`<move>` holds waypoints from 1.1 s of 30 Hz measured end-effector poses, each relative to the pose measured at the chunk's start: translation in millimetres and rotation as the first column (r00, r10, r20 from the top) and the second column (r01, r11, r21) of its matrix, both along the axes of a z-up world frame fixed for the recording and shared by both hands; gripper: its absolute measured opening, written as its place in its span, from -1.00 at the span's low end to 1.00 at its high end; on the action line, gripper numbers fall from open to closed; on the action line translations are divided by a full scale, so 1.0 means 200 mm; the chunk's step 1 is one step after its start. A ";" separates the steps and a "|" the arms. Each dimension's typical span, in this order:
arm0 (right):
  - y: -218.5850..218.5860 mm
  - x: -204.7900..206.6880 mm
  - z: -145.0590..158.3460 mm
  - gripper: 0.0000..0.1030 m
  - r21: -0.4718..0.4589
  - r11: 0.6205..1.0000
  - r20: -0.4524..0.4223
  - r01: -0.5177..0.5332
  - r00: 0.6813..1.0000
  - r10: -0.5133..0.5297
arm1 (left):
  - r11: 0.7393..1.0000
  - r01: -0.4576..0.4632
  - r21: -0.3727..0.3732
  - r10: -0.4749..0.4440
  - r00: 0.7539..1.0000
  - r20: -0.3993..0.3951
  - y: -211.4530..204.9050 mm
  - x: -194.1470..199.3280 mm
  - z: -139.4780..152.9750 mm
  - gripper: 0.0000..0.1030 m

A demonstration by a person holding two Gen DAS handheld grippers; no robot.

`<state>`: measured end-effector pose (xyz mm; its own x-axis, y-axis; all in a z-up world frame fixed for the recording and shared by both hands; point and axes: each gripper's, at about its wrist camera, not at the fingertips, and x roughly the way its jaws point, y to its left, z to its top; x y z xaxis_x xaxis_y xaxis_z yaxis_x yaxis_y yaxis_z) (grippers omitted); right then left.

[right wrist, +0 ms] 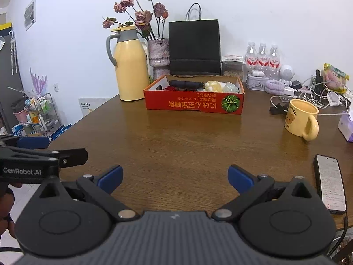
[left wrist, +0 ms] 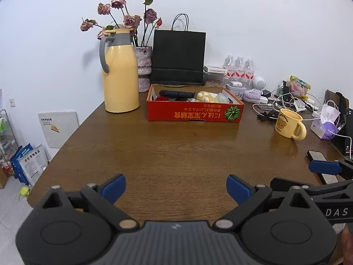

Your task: Organize objects

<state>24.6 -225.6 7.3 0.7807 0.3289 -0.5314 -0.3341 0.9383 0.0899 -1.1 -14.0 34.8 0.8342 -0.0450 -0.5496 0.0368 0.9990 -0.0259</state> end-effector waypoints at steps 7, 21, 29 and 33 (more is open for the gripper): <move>0.00 0.00 -0.02 1.00 -0.005 1.000 -0.008 0.016 1.000 -0.016 | 1.000 -0.001 0.001 0.001 1.000 -0.003 -0.01 0.00 -0.01 0.90; -0.01 0.01 -0.03 1.00 -0.003 0.999 -0.022 0.032 0.999 -0.032 | 1.000 0.007 -0.001 -0.007 1.000 0.000 -0.02 -0.01 0.00 0.90; -0.01 0.01 -0.03 1.00 -0.006 0.999 -0.022 0.039 0.999 -0.039 | 1.000 0.012 0.005 -0.012 1.000 -0.006 -0.04 -0.02 -0.01 0.90; -0.01 0.01 -0.04 1.00 -0.007 0.999 -0.022 0.039 0.999 -0.040 | 1.000 0.016 0.007 -0.016 1.000 -0.012 -0.05 -0.02 -0.02 0.90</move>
<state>26.2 -227.6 0.2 0.7809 0.2946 -0.5508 -0.2948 0.9512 0.0908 -4.7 -23.4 31.4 0.8270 -0.0547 -0.5595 0.0526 0.9984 -0.0198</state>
